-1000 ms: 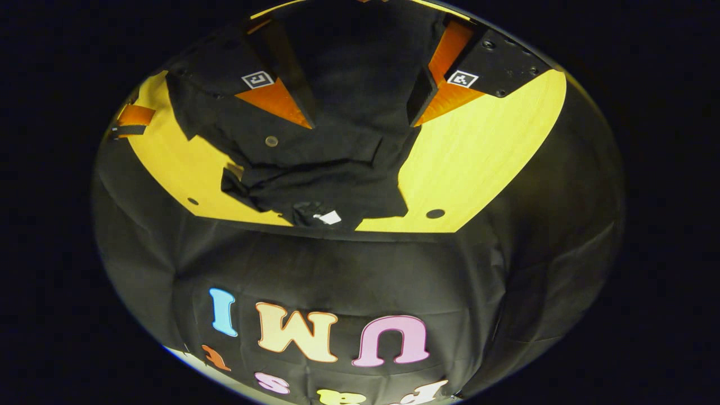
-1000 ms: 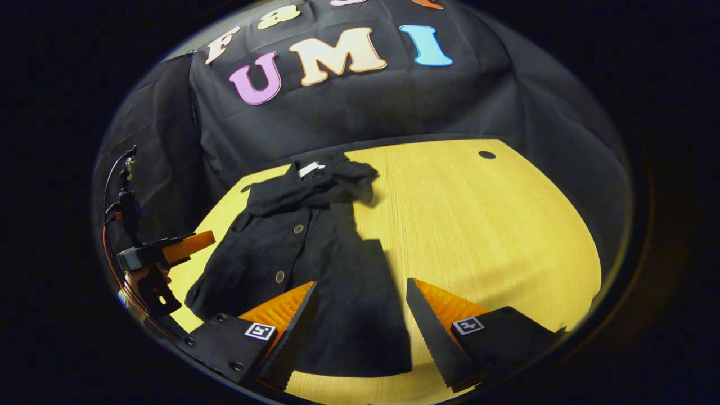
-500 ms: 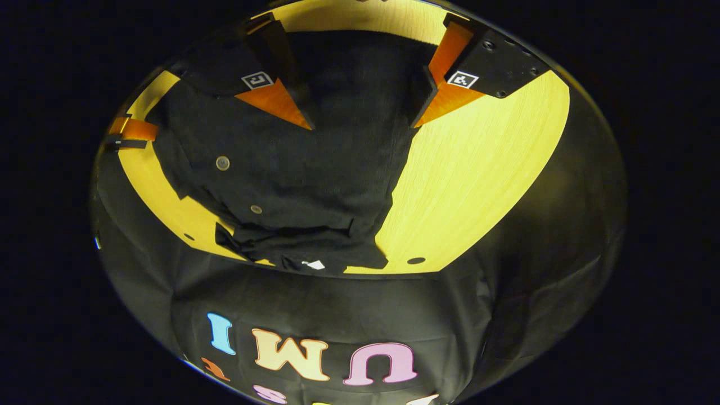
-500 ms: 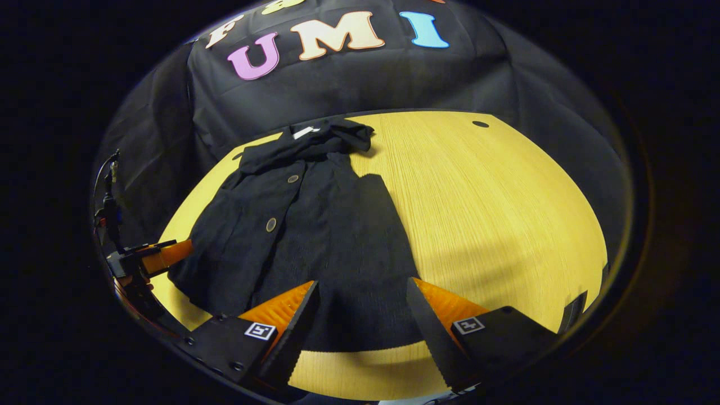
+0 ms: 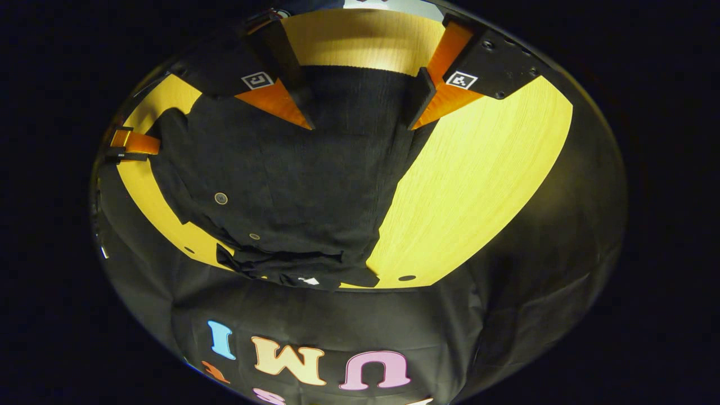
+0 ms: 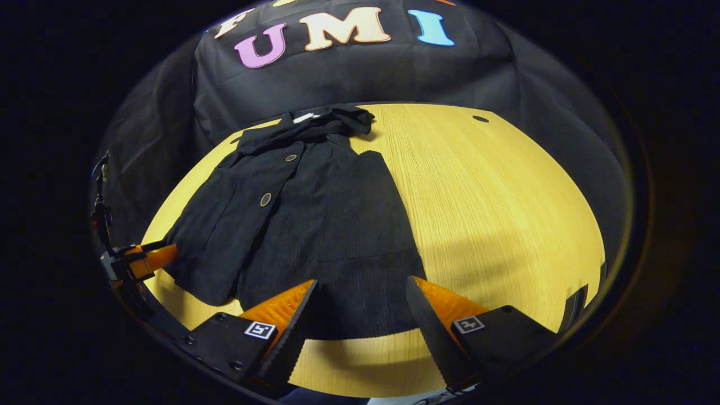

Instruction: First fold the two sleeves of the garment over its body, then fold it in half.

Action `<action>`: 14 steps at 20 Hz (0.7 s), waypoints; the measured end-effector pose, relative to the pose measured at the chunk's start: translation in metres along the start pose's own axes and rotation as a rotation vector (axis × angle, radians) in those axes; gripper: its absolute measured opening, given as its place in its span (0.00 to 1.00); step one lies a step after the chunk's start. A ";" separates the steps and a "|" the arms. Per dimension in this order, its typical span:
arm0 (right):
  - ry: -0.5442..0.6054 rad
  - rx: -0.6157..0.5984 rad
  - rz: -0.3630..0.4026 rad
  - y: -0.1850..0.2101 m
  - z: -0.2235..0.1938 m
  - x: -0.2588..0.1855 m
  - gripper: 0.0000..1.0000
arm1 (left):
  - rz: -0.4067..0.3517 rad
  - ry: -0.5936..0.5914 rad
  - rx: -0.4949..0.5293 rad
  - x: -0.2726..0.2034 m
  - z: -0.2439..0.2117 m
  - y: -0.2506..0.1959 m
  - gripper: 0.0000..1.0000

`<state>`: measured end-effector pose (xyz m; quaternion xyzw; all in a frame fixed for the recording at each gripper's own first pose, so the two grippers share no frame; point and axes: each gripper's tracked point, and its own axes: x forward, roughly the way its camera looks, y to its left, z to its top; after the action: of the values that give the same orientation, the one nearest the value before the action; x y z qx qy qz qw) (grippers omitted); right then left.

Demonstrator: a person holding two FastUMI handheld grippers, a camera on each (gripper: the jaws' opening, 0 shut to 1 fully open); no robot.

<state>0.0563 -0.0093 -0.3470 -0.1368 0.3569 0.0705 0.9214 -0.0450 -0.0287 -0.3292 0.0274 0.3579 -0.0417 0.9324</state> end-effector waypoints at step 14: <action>-0.016 -0.001 -0.055 0.000 -0.005 0.002 0.94 | -0.022 -0.058 0.060 -0.001 -0.005 -0.005 0.89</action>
<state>0.0542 -0.0111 -0.3521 -0.1463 0.3457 0.0461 0.9257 -0.0497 -0.0331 -0.3328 0.0502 0.3295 -0.0635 0.9407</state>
